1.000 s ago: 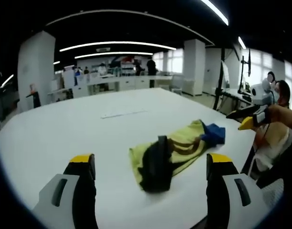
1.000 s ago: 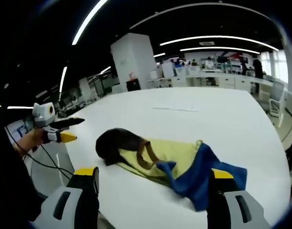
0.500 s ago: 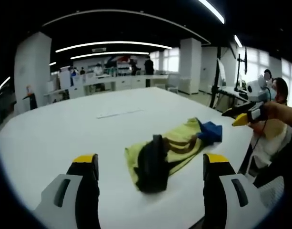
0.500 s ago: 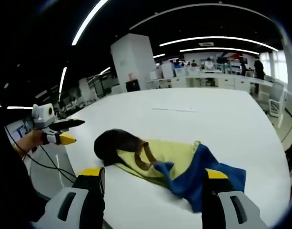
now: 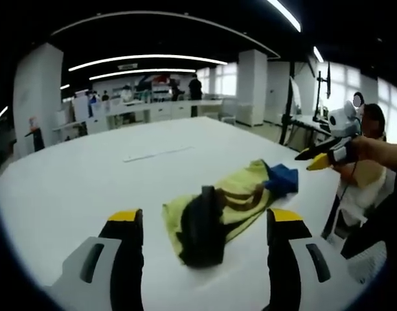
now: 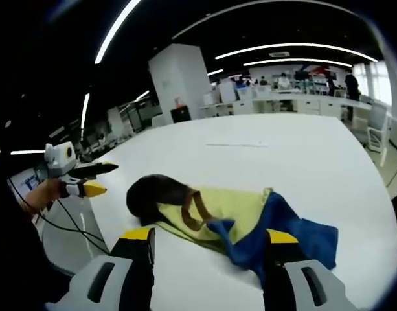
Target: Fold the garment on the visible template until the final outline fits inside the template.
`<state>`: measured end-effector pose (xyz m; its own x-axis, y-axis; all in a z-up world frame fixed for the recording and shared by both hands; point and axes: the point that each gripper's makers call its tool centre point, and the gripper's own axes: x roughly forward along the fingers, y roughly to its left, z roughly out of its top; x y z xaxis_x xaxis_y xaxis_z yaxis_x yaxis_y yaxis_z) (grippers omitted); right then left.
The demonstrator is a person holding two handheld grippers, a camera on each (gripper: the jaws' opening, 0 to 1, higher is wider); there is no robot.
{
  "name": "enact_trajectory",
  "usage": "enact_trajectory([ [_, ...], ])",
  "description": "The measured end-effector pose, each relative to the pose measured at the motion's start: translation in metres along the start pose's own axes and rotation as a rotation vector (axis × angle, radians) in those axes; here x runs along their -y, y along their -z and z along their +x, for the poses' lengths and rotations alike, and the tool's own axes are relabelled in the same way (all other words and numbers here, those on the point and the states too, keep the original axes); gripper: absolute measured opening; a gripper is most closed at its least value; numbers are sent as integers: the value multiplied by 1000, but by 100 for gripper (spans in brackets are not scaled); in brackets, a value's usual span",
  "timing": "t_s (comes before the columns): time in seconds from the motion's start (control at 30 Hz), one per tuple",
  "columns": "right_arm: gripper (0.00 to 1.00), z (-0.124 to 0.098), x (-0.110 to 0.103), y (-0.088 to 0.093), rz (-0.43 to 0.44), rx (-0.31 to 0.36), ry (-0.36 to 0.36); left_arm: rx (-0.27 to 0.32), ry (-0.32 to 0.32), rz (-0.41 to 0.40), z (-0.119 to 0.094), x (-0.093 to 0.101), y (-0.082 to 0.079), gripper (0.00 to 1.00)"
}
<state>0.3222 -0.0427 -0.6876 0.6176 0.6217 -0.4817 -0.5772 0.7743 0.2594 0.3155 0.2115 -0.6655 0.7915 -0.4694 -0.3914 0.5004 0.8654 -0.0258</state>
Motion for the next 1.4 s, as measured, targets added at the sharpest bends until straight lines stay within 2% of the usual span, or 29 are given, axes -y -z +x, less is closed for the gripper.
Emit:
enact_trajectory([
  [0.3, 48, 8, 13, -11, 58, 16, -11, 14, 46, -38, 15, -4, -5, 63],
  [0.5, 40, 20, 26, -6, 100, -8, 1, 29, 62, -74, 23, -4, -9, 55],
  [0.57, 37, 26, 29, -5, 137, -14, -12, 25, 71, -75, 27, -2, -10, 53],
  [0.7, 33, 35, 32, -4, 151, -21, -24, 11, 85, -71, 36, 0, -9, 48],
  [0.8, 32, 43, 34, -2, 149, -38, -31, 2, 91, -83, 44, 0, -8, 44],
  [1.03, 30, 60, 33, 4, 158, -78, -61, -13, 120, -82, 61, 4, -9, 41],
  [1.2, 27, 70, 34, 8, 161, -98, -66, -27, 130, -87, 75, 5, -8, 34],
  [1.4, 25, 81, 36, 16, 153, -139, -76, -66, 139, -82, 89, 5, -1, 32],
])
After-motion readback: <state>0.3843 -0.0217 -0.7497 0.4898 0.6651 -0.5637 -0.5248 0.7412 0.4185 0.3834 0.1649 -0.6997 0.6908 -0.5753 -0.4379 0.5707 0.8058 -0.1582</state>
